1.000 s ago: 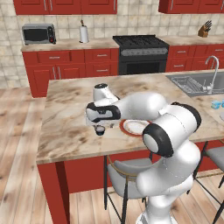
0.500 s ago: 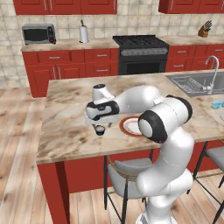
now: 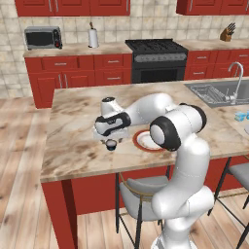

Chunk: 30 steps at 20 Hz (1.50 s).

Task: Place two yogurt containers on each plate.

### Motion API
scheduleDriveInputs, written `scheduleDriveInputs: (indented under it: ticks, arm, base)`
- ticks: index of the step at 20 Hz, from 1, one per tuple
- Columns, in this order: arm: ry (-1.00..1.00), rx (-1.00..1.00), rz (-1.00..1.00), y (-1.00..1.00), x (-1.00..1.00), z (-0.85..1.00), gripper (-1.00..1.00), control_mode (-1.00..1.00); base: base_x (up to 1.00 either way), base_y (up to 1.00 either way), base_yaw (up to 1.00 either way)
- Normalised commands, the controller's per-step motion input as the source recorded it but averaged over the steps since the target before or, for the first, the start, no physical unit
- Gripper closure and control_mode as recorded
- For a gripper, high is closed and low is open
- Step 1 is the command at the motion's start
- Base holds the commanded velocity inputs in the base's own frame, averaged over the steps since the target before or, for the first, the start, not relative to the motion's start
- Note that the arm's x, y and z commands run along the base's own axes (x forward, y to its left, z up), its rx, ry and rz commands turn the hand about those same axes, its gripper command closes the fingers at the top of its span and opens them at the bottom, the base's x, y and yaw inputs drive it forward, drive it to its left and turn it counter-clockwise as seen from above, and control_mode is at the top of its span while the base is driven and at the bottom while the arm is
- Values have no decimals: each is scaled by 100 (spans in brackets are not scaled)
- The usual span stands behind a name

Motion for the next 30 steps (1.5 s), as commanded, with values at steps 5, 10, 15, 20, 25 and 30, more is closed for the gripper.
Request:
scheduleDriveInputs:
  ticks: [5, 10, 15, 20, 25, 30]
  arm:
    - [0, 0, 0, 6, 21, -20, -100, -100]
    - [-1, 0, 0, 0, 10, -20, -100, -100]
    - [-3, 0, 0, 0, 0, -10, -100, -100]
    - [-5, 0, 0, 0, 0, -7, -100, -100]
    - [-6, 0, 0, 0, 0, -4, -100, -100]
    - [-4, 0, 0, 0, 0, -14, -100, -100]
  base:
    - [0, 0, 0]
    - [0, 0, 0]
    - [0, 0, 0]
    - [0, 0, 0]
    - [0, 0, 0]
    - [0, 0, 0]
